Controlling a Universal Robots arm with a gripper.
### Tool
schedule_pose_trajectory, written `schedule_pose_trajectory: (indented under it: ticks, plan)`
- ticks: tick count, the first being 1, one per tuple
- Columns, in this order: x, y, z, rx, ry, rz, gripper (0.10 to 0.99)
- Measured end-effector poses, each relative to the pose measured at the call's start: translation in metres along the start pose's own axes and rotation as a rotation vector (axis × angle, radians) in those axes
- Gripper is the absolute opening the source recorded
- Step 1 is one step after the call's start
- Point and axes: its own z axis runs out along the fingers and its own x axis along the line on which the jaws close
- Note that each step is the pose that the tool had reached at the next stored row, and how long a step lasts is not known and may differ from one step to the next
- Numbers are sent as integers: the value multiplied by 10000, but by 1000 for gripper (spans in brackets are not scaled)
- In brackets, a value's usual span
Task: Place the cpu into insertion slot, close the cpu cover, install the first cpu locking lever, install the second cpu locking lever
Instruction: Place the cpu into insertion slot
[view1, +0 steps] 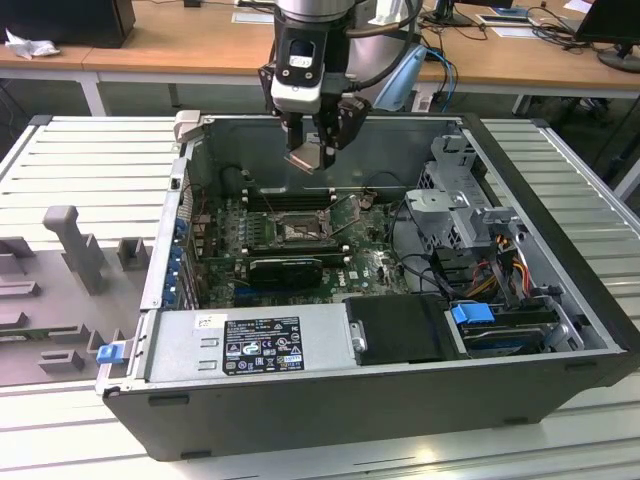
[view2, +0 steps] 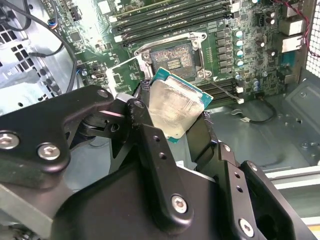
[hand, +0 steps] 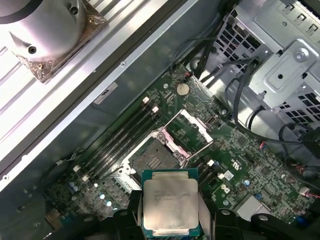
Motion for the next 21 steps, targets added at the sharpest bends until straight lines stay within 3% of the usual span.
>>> schedule_pose_trajectory:
  ticks: [21]
  plan:
    - [0, -1, 12, -33, -154, 1736, 533]
